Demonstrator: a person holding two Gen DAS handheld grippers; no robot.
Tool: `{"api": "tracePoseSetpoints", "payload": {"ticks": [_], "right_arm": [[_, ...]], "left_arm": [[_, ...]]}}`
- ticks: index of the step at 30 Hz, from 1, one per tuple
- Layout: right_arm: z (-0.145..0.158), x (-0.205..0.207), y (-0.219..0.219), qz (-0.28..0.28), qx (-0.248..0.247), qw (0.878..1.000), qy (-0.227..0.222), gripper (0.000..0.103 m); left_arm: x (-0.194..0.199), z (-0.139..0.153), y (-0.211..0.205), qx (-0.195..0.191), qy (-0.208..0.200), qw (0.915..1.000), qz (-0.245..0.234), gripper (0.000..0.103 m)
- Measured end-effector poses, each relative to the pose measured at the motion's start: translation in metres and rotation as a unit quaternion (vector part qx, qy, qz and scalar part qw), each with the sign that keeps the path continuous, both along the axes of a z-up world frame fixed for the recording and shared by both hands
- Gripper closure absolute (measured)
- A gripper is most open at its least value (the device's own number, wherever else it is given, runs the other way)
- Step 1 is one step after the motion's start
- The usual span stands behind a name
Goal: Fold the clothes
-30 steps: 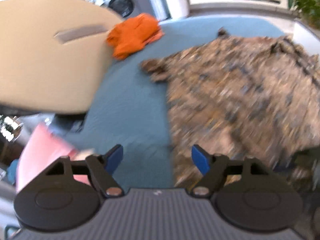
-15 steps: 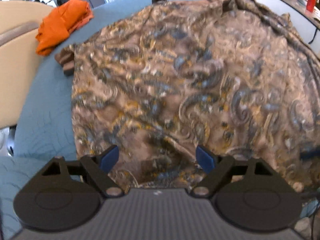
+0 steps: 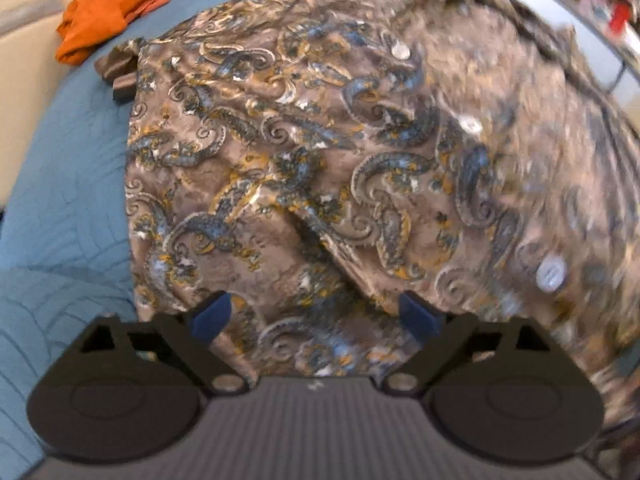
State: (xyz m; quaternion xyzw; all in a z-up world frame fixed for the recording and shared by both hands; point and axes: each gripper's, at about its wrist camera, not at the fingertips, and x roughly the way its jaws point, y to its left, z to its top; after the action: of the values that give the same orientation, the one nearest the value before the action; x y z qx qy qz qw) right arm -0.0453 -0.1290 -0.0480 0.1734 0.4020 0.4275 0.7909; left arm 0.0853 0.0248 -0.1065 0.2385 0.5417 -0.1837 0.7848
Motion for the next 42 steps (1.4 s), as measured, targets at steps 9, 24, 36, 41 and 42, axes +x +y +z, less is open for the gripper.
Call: {"api": "tracePoseSetpoints", "payload": {"ticks": [9, 24, 36, 41, 42], "right_arm": [[-0.008, 0.0, 0.0, 0.015, -0.17, 0.985, 0.019, 0.086], [0.064, 0.027, -0.143, -0.313, -0.26, 0.9, -0.156, 0.058], [0.016, 0.132, -0.226, -0.436, -0.293, 0.842, -0.122, 0.058], [0.006, 0.171, -0.213, -0.425, -0.364, 0.812, -0.167, 0.058], [-0.001, 0.178, -0.213, -0.421, -0.379, 0.808, -0.16, 0.058]], "left_arm": [[-0.006, 0.028, -0.006, 0.008, -0.036, 0.9992, -0.016, 0.005], [0.058, 0.06, -0.133, -0.108, -0.139, 0.9843, 0.0, 0.005], [0.133, 0.061, -0.269, -0.194, -0.097, 0.9758, 0.026, 0.004], [0.178, 0.066, -0.325, -0.196, -0.094, 0.9747, 0.05, 0.003], [0.186, 0.066, -0.333, -0.194, -0.091, 0.9754, 0.053, 0.003]]}}
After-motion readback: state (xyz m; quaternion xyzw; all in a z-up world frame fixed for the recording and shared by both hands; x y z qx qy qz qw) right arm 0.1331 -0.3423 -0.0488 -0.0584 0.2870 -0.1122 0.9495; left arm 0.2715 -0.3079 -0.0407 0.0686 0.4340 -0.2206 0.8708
